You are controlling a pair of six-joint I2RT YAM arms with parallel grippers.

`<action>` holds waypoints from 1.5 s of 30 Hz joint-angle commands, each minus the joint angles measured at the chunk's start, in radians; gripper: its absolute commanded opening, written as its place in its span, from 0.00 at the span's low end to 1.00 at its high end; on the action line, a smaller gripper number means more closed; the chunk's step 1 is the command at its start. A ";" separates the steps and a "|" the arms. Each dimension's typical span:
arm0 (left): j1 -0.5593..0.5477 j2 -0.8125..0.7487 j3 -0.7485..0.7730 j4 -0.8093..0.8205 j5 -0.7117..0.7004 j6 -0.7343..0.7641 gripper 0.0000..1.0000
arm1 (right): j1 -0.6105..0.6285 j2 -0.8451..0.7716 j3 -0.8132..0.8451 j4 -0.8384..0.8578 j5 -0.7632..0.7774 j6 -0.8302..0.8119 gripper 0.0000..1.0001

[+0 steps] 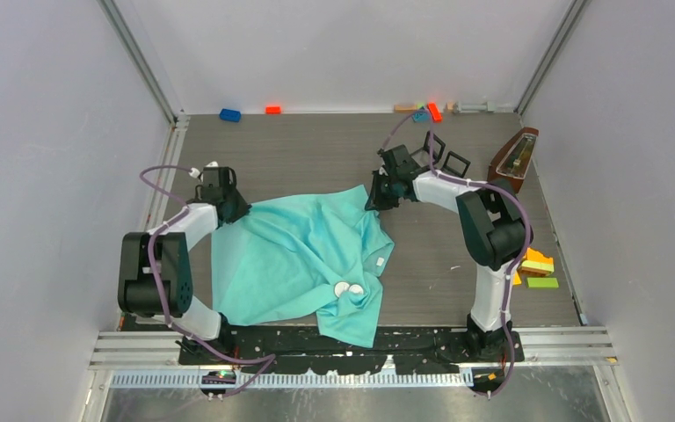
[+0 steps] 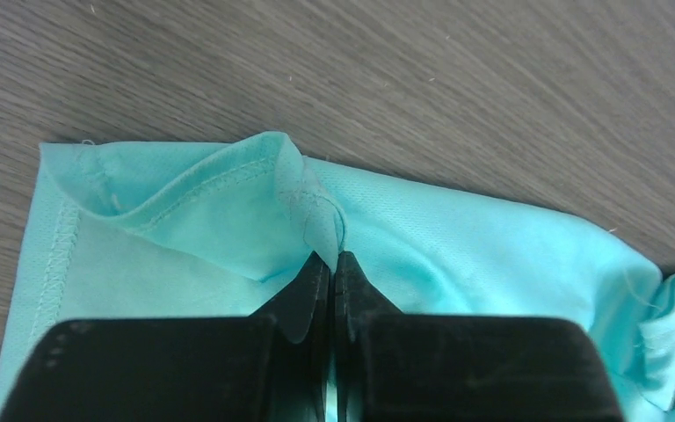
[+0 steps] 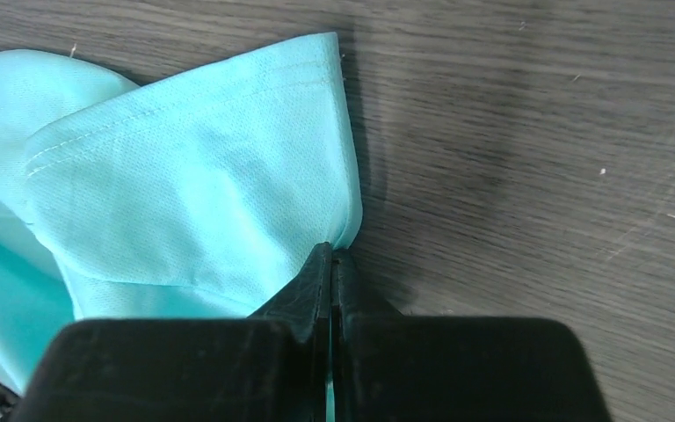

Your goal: Pin the brooch onto the clothing

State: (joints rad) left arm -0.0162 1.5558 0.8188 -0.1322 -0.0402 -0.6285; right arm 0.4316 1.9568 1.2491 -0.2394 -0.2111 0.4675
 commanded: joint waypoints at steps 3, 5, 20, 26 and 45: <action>0.078 -0.185 0.086 -0.037 0.003 -0.005 0.00 | -0.062 -0.147 -0.004 0.045 -0.065 0.039 0.00; 0.116 -0.253 0.109 -0.065 0.019 0.000 0.00 | -0.090 -0.220 -0.007 0.045 -0.067 0.041 0.00; 0.212 -0.547 0.521 -0.341 0.356 0.312 0.00 | -0.170 -0.788 0.201 -0.108 -0.034 -0.063 0.00; 0.213 -0.606 0.781 -0.486 0.508 0.373 0.00 | -0.169 -0.956 0.346 -0.125 -0.086 -0.117 0.00; 0.213 -0.565 1.248 -0.714 0.559 0.274 0.00 | -0.169 -1.102 0.571 -0.212 -0.013 -0.234 0.00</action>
State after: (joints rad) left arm 0.1913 0.9188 2.1132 -0.7994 0.5426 -0.3206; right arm 0.2623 0.7837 1.8599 -0.4274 -0.3115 0.2855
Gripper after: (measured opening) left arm 0.015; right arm 0.021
